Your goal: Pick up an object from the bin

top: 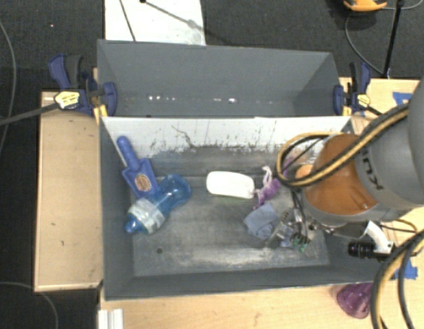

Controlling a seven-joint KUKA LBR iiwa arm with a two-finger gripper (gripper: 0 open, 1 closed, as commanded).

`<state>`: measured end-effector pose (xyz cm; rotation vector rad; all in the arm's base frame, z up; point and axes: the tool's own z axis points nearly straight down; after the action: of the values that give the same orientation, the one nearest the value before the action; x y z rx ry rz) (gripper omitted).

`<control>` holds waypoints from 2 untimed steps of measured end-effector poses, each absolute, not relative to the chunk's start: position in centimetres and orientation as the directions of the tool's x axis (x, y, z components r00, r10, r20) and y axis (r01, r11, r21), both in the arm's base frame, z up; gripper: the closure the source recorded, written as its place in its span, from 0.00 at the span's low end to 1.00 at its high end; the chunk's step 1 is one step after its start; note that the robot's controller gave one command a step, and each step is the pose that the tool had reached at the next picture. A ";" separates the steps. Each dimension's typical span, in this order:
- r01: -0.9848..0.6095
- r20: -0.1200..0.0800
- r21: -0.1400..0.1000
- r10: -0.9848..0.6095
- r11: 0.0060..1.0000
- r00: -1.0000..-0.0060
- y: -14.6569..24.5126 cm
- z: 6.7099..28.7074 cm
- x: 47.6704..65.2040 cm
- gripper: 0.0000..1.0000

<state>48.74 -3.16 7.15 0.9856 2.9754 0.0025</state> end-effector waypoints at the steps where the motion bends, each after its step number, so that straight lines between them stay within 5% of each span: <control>1: 0.596 -0.005 0.003 0.596 0.803 -0.803 -3.2 8.0 48.7 1.00; 2: 0.596 -0.002 0.001 0.596 0.803 -0.803 -3.2 9.3 48.6 1.00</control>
Offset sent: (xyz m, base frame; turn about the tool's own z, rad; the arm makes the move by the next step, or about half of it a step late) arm 0.0000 -0.0002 0.0606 0.0000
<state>48.59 -3.19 9.34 0.9856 2.9809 0.0001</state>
